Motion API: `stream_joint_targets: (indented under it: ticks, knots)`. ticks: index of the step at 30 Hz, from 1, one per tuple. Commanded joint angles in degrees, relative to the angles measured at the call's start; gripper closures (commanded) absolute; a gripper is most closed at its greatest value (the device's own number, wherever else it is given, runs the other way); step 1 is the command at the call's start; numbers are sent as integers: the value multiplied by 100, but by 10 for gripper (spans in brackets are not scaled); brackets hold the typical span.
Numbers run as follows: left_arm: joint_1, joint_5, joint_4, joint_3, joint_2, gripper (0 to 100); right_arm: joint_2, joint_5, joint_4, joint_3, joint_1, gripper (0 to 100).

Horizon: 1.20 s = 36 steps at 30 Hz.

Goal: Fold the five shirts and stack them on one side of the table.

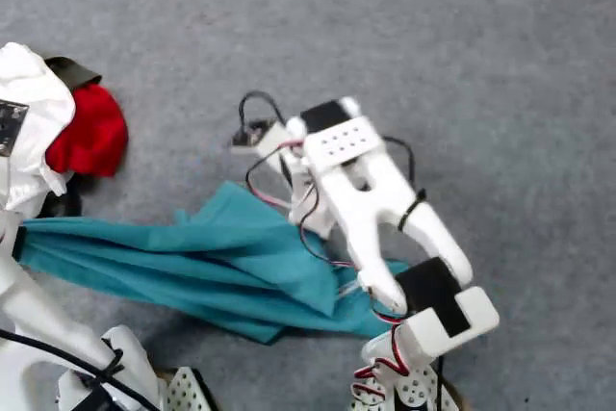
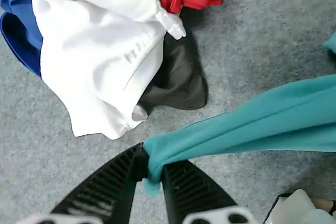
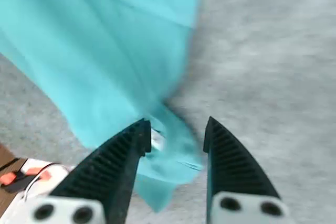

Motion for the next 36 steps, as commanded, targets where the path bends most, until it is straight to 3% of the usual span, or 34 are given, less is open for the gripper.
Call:
stream_joint_targets:
  ticks: [1,8,18,20,24,36]
  knots:
    - [-145,-229,35,-110,-97,972,-136,-9,62,-998,123,818]
    - [-136,-202,35,-101,-97,972,1613,-1424,-949,-2158,-510,818]
    - [-136,-202,35,259,-97,972,3952,-1556,-668,-3705,-1240,819]
    - [-136,-193,35,295,-97,972,4233,-1530,-703,-3785,-1248,841]
    - [-136,-193,35,303,-97,972,4505,-1530,-492,-4066,-1248,988]
    - [48,18,26,382,-18,971,3855,-1521,-26,-4321,-308,985]
